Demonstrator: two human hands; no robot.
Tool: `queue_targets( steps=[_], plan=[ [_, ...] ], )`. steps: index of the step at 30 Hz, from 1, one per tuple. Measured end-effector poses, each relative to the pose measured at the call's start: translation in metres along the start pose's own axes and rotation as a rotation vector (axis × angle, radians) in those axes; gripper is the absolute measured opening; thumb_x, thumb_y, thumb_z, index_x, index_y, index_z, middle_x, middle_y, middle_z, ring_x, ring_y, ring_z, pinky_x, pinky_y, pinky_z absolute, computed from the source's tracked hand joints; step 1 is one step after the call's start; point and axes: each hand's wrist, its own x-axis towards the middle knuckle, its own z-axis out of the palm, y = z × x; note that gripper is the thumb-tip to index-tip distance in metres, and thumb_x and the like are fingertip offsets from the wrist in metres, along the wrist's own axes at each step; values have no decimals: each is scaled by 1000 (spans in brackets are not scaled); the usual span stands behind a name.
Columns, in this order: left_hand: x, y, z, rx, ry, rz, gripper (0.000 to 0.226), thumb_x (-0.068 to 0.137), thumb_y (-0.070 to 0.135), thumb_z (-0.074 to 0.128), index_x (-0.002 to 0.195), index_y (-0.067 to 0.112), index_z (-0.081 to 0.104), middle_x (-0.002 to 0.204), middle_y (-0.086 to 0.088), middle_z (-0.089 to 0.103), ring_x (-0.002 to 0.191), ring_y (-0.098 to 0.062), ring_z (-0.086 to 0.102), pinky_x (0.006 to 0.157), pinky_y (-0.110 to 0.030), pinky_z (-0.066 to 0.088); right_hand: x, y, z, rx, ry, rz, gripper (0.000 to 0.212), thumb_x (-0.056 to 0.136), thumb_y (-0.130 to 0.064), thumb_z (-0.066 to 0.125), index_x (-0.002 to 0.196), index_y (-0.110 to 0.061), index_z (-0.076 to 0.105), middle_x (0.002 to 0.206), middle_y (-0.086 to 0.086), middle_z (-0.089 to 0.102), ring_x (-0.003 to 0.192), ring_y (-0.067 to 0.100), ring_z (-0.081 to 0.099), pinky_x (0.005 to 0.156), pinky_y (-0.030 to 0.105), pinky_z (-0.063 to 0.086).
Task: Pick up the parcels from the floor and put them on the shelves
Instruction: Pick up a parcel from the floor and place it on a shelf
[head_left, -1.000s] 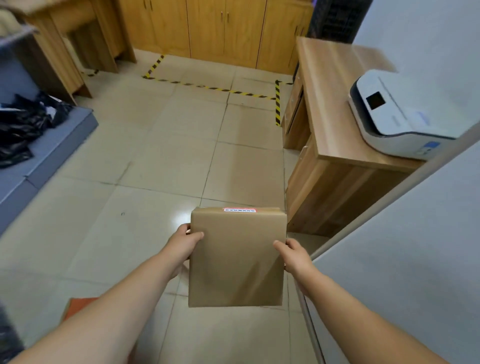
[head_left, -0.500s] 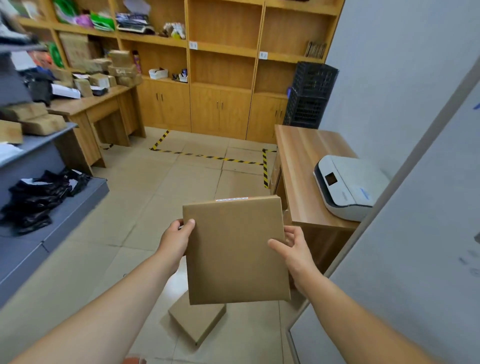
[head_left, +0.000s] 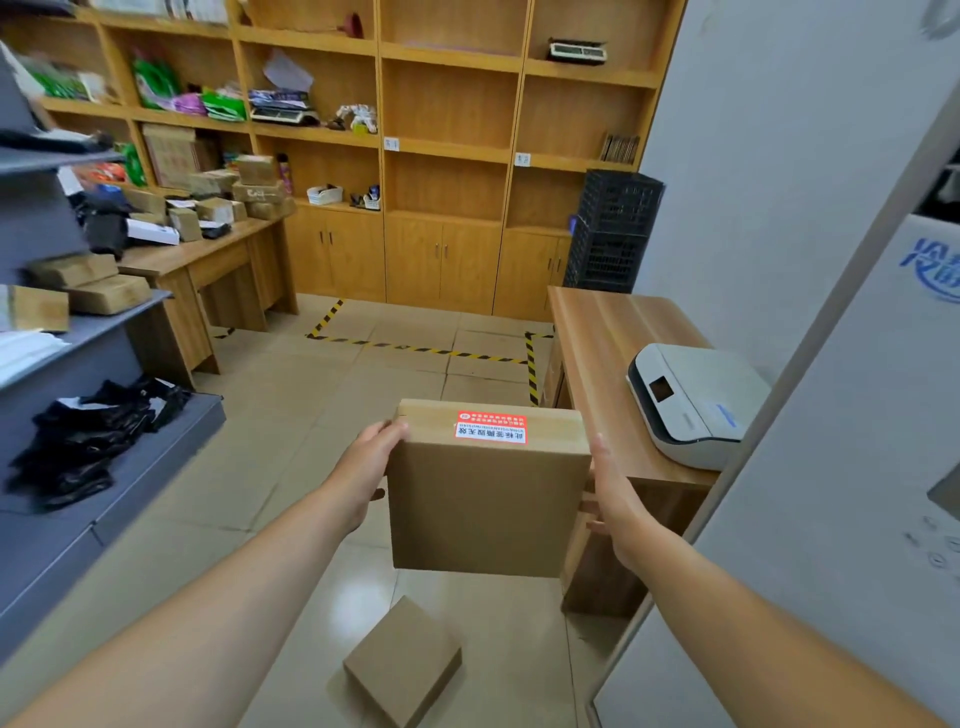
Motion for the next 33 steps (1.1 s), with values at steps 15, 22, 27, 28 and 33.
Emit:
queue_targets(
  steps=[15,22,27,28,33],
  plan=[
    [-5,9,-10,117,-195,178,74,74,-13,48,130,34,41,117,-11,52,94,-22,52,67,-28,45,14,-13,-12,-49,26,181,84,81,-75,27,134,-11,38,122,17,54,101,34,60,93,48,48],
    [-8,-1,-18,11,-147,156,35,74,21,66,106,18,54,101,-3,63,95,-20,56,93,-35,42,17,-9,-12,-64,-74,226,86,78,-78,28,136,-15,35,111,15,55,98,33,60,87,47,47],
    [-8,-9,-18,-38,-52,183,7,88,13,59,92,16,55,95,-5,63,91,-19,56,80,-27,43,14,-1,-16,-101,-214,248,85,72,-72,51,135,-20,31,118,15,52,100,32,58,83,45,49],
    [-9,-9,-18,-47,-50,183,12,87,9,59,94,17,54,98,-6,63,92,-19,57,76,-25,42,13,1,-17,-104,-231,245,82,71,-68,58,133,-19,33,117,15,53,100,32,59,84,44,49],
    [-9,-12,-20,-41,-46,191,55,80,-5,58,124,25,42,100,-1,56,96,-16,53,72,-22,40,8,5,-13,-76,-289,167,58,77,-47,67,122,-16,46,118,17,55,104,32,58,88,40,45]
  ],
)
